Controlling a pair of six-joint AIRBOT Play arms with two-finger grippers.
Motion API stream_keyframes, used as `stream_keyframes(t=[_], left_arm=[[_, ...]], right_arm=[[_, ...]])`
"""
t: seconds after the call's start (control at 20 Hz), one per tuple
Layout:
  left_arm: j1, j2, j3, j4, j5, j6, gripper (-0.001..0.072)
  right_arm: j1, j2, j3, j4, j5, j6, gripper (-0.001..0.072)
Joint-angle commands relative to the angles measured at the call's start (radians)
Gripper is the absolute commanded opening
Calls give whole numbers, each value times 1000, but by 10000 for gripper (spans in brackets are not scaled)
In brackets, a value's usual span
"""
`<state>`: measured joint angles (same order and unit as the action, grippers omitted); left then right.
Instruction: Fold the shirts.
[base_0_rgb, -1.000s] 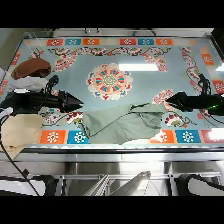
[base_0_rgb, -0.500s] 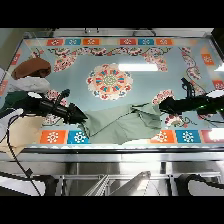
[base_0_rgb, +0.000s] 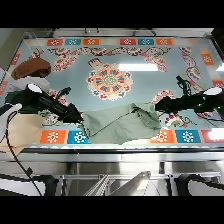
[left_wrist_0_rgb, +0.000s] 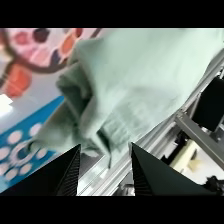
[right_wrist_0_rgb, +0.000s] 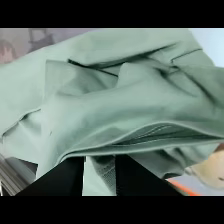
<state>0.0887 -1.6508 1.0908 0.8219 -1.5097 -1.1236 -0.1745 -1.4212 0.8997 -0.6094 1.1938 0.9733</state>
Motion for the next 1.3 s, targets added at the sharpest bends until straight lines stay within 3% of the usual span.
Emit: stream_keyframes(t=[0.0, 0.3, 0.35, 0.4, 0.45, 0.7, 0.85, 1.0, 1.15, 1.25], left_arm=[[37, 63, -50, 53, 89, -24, 342], [-50, -74, -83, -219, 184, 123, 342], [-68, -107, -60, -220, 179, 122, 338], [-84, -132, -29, -223, 163, 121, 262], [-98, -149, 8, -222, 129, 124, -3], [-83, 16, 136, -221, -53, 55, 2], [-49, 216, 142, -224, -247, -6, 2], [-45, 438, 142, -250, -292, -38, 16], [-15, 652, 183, -516, -286, -37, 24], [55, 732, 301, -573, -260, -47, 25]], right_arm=[[2, 0, 1, 4, 19, -1, 232], [2, 0, 1, 4, 28, 0, 226], [2, 0, 1, 4, 35, -2, 119], [2, 0, 1, 4, 39, -3, 23], [1, 0, 2, 4, 47, -15, 23], [-54, 84, 90, 4, 220, -22, 22], [-132, 231, 159, 22, 245, 14, 22], [-161, 426, 212, 140, 315, -8, 22], [-165, 659, 287, 171, 237, -24, 22], [-165, 789, 366, 151, 91, -29, 21]])
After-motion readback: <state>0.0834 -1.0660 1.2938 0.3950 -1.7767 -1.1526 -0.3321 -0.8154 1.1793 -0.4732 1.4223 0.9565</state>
